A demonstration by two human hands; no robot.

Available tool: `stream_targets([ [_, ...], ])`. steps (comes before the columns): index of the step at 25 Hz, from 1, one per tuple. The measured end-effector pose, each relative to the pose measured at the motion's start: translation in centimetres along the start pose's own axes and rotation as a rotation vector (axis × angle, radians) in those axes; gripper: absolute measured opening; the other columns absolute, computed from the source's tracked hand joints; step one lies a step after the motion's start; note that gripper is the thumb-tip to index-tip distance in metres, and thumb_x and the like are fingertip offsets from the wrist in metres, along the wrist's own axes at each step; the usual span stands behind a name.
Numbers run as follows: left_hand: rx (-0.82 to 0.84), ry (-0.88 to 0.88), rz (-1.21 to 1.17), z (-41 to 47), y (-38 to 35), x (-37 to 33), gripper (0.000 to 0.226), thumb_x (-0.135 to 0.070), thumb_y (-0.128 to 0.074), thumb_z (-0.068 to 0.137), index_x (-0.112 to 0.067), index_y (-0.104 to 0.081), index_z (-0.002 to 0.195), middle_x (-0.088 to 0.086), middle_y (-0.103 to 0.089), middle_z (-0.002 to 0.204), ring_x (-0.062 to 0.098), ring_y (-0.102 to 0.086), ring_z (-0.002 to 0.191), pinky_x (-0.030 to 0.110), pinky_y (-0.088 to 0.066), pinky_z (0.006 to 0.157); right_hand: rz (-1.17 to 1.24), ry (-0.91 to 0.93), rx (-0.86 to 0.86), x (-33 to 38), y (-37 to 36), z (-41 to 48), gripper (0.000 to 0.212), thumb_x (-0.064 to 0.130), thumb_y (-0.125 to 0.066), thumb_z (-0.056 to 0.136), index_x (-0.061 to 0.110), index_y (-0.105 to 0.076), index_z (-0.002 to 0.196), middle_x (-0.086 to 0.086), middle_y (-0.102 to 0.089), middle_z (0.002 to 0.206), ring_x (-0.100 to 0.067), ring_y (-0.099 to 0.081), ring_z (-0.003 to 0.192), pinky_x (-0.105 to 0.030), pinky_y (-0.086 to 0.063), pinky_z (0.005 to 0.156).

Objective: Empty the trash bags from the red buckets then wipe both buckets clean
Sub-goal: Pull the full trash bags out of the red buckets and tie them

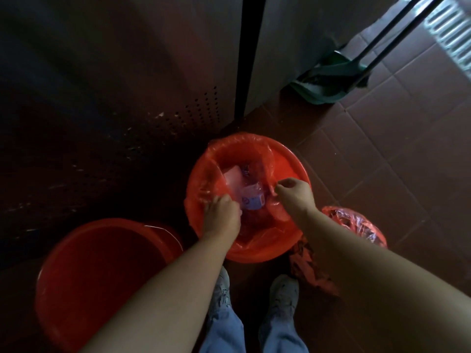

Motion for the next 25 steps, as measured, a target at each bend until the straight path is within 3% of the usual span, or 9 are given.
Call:
stream_targets([
  [4, -0.330, 0.319, -0.206, -2.7, 4.3, 5.9, 0.034, -0.024, -0.064, 0.092, -0.018, -0.060, 0.125, 0.009, -0.052, 0.131, 0.033, -0.046, 0.116, 0.044, -0.042, 0.096, -0.129, -0.044, -0.020, -0.5, 1.7, -1.2, 0.023, 0.033, -0.063, 0.088, 0.018, -0.070, 0.105, -0.005, -0.074, 0.092, -0.027, -0.070, 0.088, -0.040, -0.059, 0.081],
  [7, -0.216, 0.688, -0.392, -3.5, 3.2, 11.2, 0.060, -0.026, -0.066, 0.092, -0.014, -0.041, 0.145, 0.018, -0.040, 0.147, 0.042, -0.043, 0.128, 0.049, -0.041, 0.103, -0.224, -0.103, 0.000, -1.3, 2.3, -1.9, 0.022, 0.032, -0.062, 0.087, 0.016, -0.070, 0.100, -0.006, -0.072, 0.090, -0.027, -0.069, 0.085, -0.039, -0.059, 0.078],
  [9, -0.076, 0.839, -0.527, -3.4, 1.4, 13.2, 0.049, -0.020, -0.065, 0.093, -0.005, -0.051, 0.137, 0.024, -0.055, 0.135, 0.044, -0.054, 0.122, 0.045, -0.046, 0.099, -0.266, -0.122, 0.005, -1.6, 2.6, -2.0, 0.015, 0.029, -0.062, 0.087, 0.016, -0.069, 0.087, -0.006, -0.071, 0.086, -0.027, -0.069, 0.083, -0.040, -0.059, 0.079],
  [12, -0.122, 0.822, -0.600, -2.9, 1.9, 13.5, 0.020, -0.019, -0.055, 0.095, -0.007, -0.068, 0.104, 0.018, -0.070, 0.102, 0.039, -0.066, 0.100, 0.038, -0.050, 0.082, -0.194, -0.080, 0.017, -0.9, 2.9, -2.1, 0.020, 0.030, -0.064, 0.089, 0.015, -0.068, 0.077, -0.005, -0.069, 0.076, -0.023, -0.067, 0.071, -0.034, -0.056, 0.067],
  [15, -0.182, 0.711, -0.794, -2.9, 4.0, 10.8, 0.010, -0.023, -0.058, 0.093, -0.019, -0.067, 0.093, 0.003, -0.068, 0.087, 0.030, -0.066, 0.089, 0.032, -0.048, 0.076, 0.007, 0.004, 0.060, 1.4, 3.3, -3.5, 0.027, 0.032, -0.066, 0.091, 0.012, -0.070, 0.074, 0.001, -0.062, 0.061, -0.014, -0.057, 0.057, -0.027, -0.044, 0.056],
  [17, -0.177, 0.670, -1.060, -3.1, 5.4, 8.6, 0.009, -0.020, -0.062, 0.091, -0.014, -0.068, 0.092, 0.005, -0.071, 0.085, 0.025, -0.066, 0.081, 0.034, -0.052, 0.076, 0.176, 0.014, 0.097, 3.4, 3.7, -5.3, 0.026, 0.024, -0.066, 0.092, 0.010, -0.070, 0.071, 0.000, -0.060, 0.056, -0.014, -0.055, 0.055, -0.028, -0.044, 0.056],
  [21, -0.001, 0.577, -1.344, -4.5, 9.0, 2.9, 0.016, -0.013, -0.061, 0.089, -0.017, -0.068, 0.076, 0.000, -0.068, 0.065, 0.009, -0.060, 0.056, 0.024, -0.045, 0.057, 0.359, 0.038, 0.210, 6.9, 3.9, -8.7, 0.027, 0.000, -0.057, 0.084, 0.005, -0.065, 0.059, -0.013, -0.060, 0.058, -0.027, -0.056, 0.065, -0.039, -0.046, 0.068],
  [23, 0.143, 0.530, -1.335, -5.6, 10.2, 0.4, 0.026, -0.008, -0.053, 0.090, -0.021, -0.070, 0.075, -0.003, -0.071, 0.070, 0.007, -0.064, 0.059, 0.023, -0.046, 0.056, 0.380, 0.047, 0.287, 8.4, 3.8, -10.4, 0.029, -0.007, -0.054, 0.078, 0.005, -0.068, 0.057, -0.019, -0.064, 0.068, -0.031, -0.057, 0.072, -0.043, -0.047, 0.073],
  [25, 0.250, 0.514, -1.345, -6.8, 11.0, -1.1, 0.035, 0.000, -0.046, 0.093, -0.022, -0.070, 0.080, -0.002, -0.072, 0.075, 0.010, -0.066, 0.064, 0.022, -0.050, 0.055, 0.310, 0.100, 0.355, 9.6, 3.7, -12.0, 0.038, -0.014, -0.050, 0.079, 0.012, -0.075, 0.068, -0.012, -0.071, 0.079, -0.030, -0.062, 0.078, -0.042, -0.051, 0.077],
])
Point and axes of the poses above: each hand's wrist, its own z-axis towards the middle knuckle, its own y-axis out of the back of the hand, x = y × z, the point moved 10 cm from there along z, towards the middle knuckle
